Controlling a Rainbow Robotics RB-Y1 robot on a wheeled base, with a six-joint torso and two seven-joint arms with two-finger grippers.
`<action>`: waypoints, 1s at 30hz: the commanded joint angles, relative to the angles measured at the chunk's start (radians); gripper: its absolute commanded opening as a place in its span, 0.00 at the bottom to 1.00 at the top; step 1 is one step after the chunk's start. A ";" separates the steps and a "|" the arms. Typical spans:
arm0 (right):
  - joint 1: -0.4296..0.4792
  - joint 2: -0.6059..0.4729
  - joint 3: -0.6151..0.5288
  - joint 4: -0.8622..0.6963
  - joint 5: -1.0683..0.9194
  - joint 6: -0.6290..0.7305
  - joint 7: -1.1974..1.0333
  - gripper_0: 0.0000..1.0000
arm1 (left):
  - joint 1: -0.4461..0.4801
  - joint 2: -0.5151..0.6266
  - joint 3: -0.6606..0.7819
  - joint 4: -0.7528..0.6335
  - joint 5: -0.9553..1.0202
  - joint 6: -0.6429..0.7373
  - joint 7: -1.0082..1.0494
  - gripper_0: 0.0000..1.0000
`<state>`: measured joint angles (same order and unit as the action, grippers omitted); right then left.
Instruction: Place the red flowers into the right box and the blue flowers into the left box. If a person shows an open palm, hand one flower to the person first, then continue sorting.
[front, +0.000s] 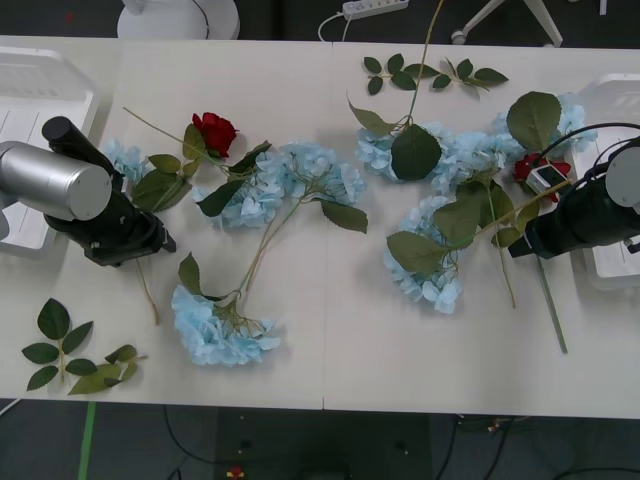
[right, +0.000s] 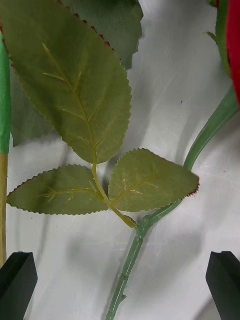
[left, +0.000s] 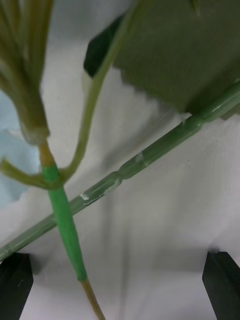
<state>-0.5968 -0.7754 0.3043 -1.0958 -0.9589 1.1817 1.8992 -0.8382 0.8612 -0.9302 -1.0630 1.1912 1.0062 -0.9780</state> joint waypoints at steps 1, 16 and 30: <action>0.006 0.025 0.006 0.016 0.002 -0.024 -0.040 1.00 | -0.029 -0.024 -0.062 0.018 -0.025 -0.051 -0.085 1.00; 0.006 0.041 0.044 0.079 0.029 -0.094 -0.026 1.00 | -0.024 -0.028 -0.073 0.012 -0.104 -0.049 -0.094 0.00; 0.006 0.042 0.114 0.123 0.035 -0.197 -0.029 0.76 | -0.022 0.004 -0.070 -0.035 -0.208 -0.040 -0.102 0.00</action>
<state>-0.5995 -0.7564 0.3729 -1.0057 -0.9194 1.0014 1.8992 -0.8628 0.8512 -0.9688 -1.0729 1.0169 0.9639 -1.0381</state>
